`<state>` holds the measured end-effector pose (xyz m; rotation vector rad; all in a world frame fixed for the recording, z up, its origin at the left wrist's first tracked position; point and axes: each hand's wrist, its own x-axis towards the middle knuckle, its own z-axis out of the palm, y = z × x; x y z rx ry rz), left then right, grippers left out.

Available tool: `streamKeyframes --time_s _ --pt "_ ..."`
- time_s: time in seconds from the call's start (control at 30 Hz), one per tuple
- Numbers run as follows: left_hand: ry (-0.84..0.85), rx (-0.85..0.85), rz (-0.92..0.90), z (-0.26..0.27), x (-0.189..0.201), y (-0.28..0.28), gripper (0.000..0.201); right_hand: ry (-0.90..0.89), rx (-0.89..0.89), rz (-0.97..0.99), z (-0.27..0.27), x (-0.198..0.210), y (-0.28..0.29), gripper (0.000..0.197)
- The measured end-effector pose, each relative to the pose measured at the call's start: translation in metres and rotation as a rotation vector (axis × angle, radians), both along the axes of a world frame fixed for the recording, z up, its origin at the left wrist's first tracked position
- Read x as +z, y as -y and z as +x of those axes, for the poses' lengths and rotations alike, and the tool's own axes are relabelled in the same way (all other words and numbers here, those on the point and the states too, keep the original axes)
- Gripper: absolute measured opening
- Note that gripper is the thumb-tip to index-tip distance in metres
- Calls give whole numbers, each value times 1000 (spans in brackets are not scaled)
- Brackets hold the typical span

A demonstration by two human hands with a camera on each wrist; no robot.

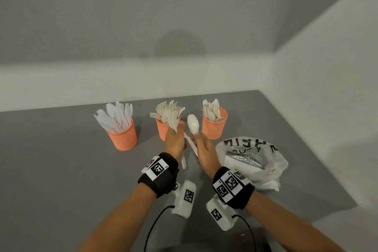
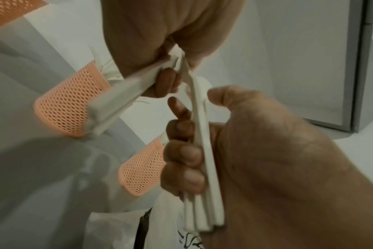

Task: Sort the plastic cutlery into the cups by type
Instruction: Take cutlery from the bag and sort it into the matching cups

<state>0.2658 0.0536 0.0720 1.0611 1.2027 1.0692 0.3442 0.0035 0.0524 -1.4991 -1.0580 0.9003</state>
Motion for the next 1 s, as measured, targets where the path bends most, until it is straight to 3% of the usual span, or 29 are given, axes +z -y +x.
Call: streamKeyframes --time_s 0.17,0.37,0.47,0.57,0.67,0.8,0.9,1.0 --pt "109 94 23 -7 11 -4 38 250 -53 14 4 6 9 31" --pt "-5 -93 65 -5 17 1 36 427 26 64 5 5 7 25" --pt "-42 -95 135 1 22 5 33 303 117 73 7 15 3 11" --pt "-94 -133 241 8 29 11 27 130 183 80 11 27 -8 20" --pt "-112 -186 280 10 36 11 22 94 222 101 19 42 -16 24" --pt "-101 -152 170 0 30 -5 31 -9 63 76 41 46 -33 25" --pt "-131 -31 97 -17 24 -26 34 -177 -110 64 64 59 -48 28" --pt "-225 93 94 -38 26 -54 40 -238 -154 158 91 80 -58 28"
